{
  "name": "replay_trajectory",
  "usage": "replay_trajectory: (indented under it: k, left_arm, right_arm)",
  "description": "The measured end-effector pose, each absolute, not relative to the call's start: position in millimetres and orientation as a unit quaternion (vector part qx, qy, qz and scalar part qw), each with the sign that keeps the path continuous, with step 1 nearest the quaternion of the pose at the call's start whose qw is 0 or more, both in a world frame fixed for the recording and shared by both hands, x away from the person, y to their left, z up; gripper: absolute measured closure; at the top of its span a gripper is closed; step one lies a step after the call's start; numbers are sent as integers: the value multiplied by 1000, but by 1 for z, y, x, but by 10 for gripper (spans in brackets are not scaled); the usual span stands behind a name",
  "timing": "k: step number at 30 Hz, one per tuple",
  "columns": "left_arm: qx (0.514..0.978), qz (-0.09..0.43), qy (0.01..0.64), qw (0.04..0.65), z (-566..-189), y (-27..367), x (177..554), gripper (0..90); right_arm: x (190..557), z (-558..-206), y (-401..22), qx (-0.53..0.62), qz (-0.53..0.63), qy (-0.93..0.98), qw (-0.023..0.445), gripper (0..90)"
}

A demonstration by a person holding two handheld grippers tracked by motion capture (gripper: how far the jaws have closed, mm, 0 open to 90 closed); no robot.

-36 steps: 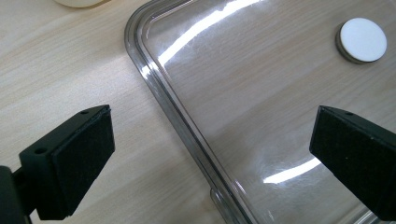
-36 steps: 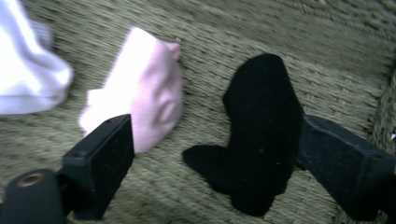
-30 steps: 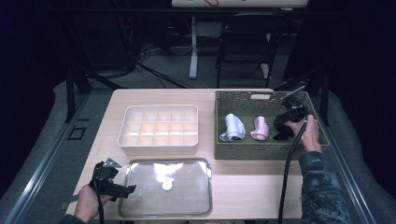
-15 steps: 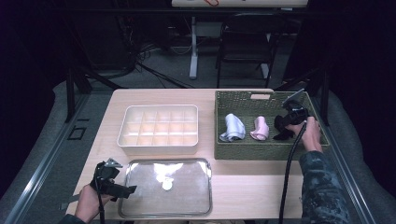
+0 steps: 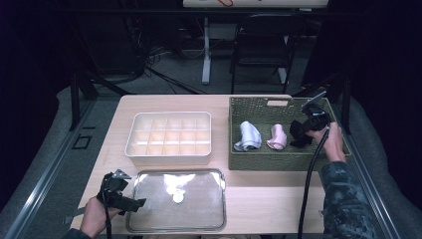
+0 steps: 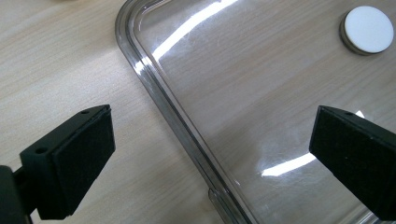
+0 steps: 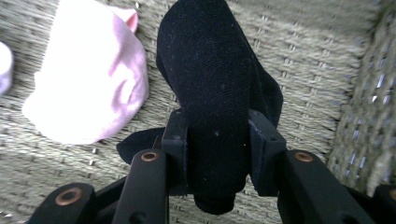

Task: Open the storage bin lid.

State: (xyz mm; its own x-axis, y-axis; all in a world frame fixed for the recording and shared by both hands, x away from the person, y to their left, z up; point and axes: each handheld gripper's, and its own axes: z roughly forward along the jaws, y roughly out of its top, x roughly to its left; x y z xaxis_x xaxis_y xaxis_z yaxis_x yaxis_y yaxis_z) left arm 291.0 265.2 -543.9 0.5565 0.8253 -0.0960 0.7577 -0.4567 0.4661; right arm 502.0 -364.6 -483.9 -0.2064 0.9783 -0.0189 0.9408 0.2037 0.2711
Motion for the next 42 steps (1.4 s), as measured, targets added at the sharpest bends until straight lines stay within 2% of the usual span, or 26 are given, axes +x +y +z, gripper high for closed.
replay_trajectory:
  k: [14, 42]
  left_arm:
    - [850, 74, 460, 245, -544, 265, 291, 1]
    - [852, 77, 456, 247, -545, 264, 291, 2]
  right_arm:
    - [490, -448, -360, 607, 125, 777, 113, 654]
    - [477, -414, -327, 564, 153, 803, 114, 660]
